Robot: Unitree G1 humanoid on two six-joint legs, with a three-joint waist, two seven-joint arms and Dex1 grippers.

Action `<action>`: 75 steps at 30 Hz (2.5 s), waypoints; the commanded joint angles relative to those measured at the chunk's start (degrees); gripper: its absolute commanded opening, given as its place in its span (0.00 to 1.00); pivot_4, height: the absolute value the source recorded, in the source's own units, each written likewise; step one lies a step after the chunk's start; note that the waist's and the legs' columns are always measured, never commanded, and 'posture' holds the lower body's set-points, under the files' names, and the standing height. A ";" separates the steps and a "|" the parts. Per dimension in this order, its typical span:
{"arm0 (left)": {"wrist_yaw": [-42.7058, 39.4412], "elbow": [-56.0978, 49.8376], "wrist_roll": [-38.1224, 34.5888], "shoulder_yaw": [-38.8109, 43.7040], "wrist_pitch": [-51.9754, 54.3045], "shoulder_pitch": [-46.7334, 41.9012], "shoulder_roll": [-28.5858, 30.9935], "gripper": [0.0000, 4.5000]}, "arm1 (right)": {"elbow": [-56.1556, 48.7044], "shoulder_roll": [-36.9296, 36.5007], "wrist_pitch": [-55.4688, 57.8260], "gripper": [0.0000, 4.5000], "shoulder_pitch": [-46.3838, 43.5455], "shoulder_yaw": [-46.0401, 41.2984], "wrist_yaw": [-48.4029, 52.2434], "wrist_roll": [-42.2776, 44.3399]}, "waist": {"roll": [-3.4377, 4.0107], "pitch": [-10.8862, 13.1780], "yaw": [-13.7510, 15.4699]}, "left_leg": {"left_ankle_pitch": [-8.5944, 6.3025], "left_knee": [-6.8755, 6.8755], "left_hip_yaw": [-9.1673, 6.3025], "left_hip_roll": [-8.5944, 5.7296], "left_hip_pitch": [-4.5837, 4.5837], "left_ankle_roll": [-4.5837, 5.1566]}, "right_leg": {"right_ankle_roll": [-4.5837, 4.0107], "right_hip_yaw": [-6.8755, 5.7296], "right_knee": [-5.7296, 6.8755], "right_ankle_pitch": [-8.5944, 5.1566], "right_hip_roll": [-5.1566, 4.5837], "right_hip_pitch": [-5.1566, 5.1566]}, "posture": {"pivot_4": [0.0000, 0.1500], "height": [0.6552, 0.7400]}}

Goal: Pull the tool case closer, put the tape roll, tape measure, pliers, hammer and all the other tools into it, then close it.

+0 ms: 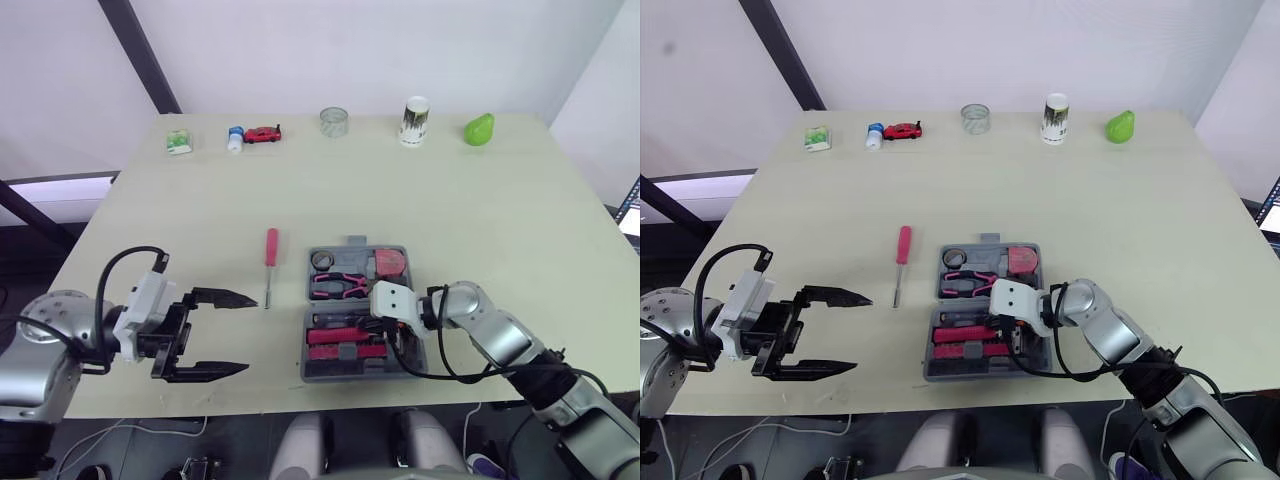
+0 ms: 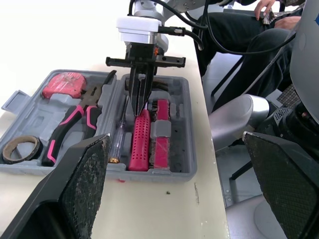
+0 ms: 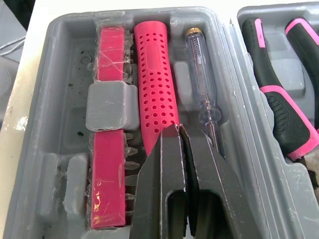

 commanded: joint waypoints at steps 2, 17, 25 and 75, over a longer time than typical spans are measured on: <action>-1.63 -1.36 -0.07 1.40 -0.19 -0.02 0.09 1.00 | 3.90 -0.51 -0.09 0.01 1.64 2.81 1.48 -3.01 | -0.01 -0.02 0.01 | 0.00 0.00 0.00 0.00 0.03 0.00 | 0.00 0.00 0.00 0.00 0.00 0.03 | 1.00 1.00; -1.06 -1.20 0.14 1.32 -0.44 0.34 -0.88 1.00 | 5.91 -0.46 -3.07 0.01 3.91 3.08 1.59 -6.04 | -0.14 -0.64 0.16 | 0.00 0.00 -0.01 0.00 0.11 0.00 | -0.01 0.00 -0.01 0.00 -0.01 0.09 | 1.00 1.00; 4.81 -1.61 -4.14 4.62 4.34 0.29 -5.00 1.00 | -2.99 4.28 -10.44 0.01 8.12 -12.32 -4.18 5.10 | -0.09 -0.55 -0.05 | 0.00 -0.01 0.00 0.03 0.07 0.00 | -0.01 0.03 0.02 0.00 0.01 0.05 | 1.00 1.00; 54.56 -3.57 6.27 12.30 13.88 7.72 -29.04 1.00 | -24.74 -8.46 -4.20 0.99 44.51 -52.42 -10.46 36.55 | -0.02 -0.57 0.30 | -0.07 -0.19 0.10 0.07 0.90 0.09 | -0.25 0.29 -0.18 -0.12 -0.66 0.86 | 1.00 1.00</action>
